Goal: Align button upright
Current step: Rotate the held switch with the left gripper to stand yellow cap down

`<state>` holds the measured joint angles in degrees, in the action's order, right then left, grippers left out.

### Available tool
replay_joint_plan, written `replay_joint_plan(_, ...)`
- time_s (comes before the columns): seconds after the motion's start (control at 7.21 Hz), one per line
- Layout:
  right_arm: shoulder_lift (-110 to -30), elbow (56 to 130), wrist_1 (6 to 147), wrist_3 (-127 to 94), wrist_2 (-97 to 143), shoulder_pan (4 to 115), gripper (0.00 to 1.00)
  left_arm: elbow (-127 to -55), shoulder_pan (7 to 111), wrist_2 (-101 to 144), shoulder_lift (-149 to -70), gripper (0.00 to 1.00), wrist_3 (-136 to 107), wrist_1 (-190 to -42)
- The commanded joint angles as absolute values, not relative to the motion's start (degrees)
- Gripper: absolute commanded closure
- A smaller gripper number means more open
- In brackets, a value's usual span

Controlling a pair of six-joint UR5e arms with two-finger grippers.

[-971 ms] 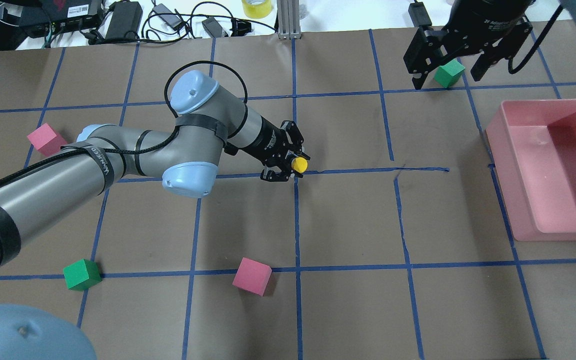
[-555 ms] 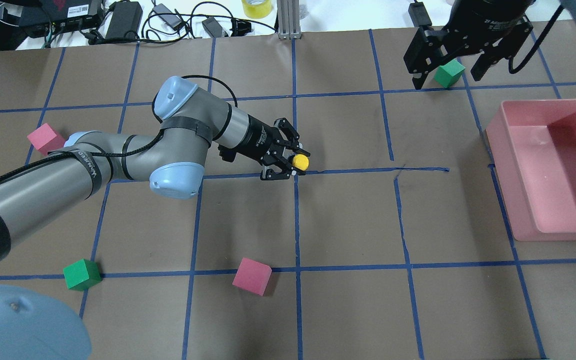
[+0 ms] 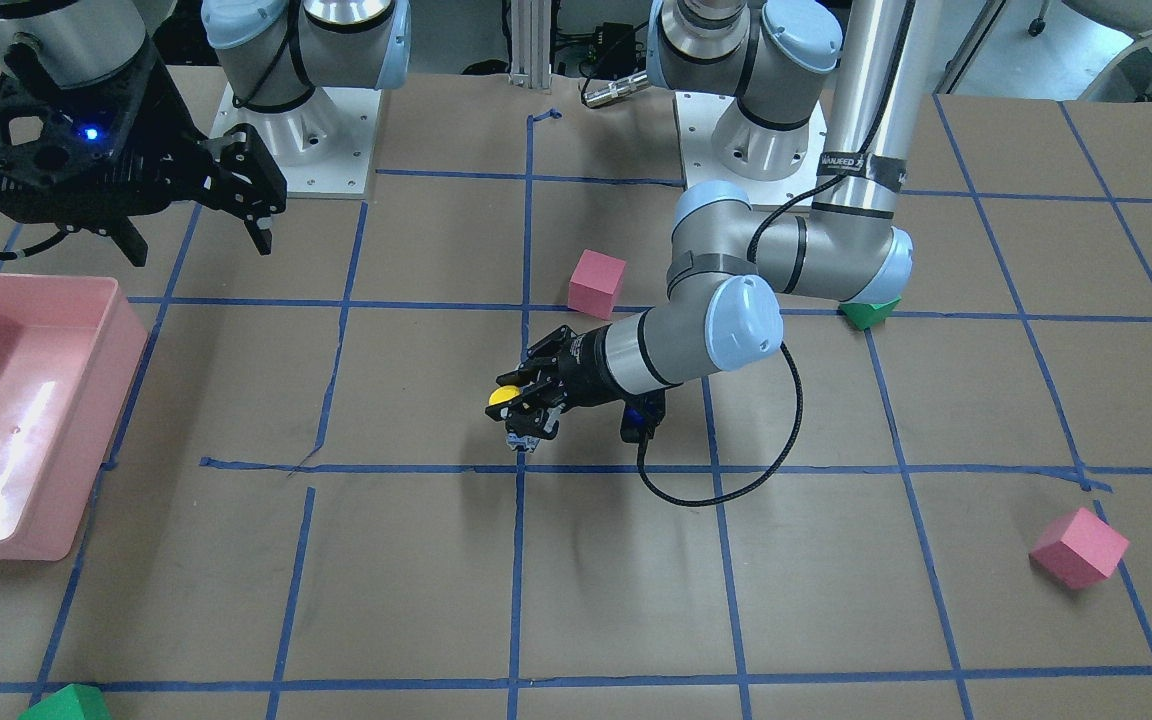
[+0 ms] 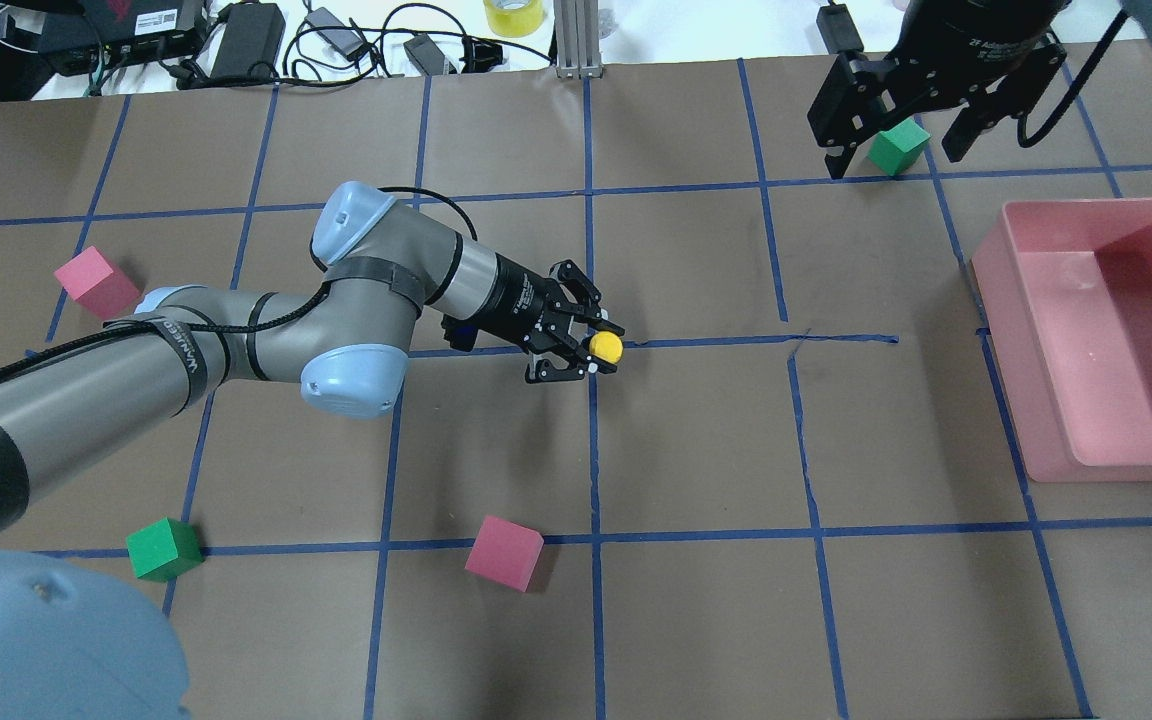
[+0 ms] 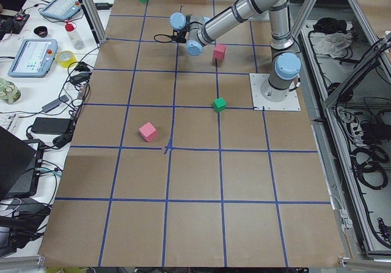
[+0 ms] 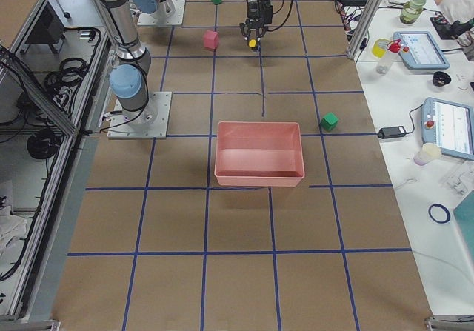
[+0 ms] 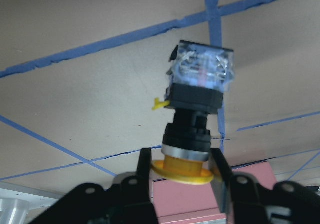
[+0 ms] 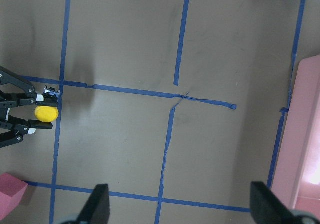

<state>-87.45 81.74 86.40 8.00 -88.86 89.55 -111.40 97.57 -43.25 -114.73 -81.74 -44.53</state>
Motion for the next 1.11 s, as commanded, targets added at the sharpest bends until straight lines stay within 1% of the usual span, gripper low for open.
replay_joint_plan(0.0,-87.4,81.7,86.4,8.0,-88.9,89.6,0.0,-111.9,97.6,-39.0,-115.5,1.0,-81.7,-44.6)
replay_joint_plan(0.42,-87.5,81.7,86.1,8.0,-88.9,89.6,0.0,-112.4,94.1,-31.1,-116.1,1.0,-81.0,-44.7)
replay_joint_plan(0.97,-87.5,81.7,86.2,8.0,-89.5,89.6,0.0,-113.8,93.8,-30.8,-119.4,1.0,-75.3,-45.2)
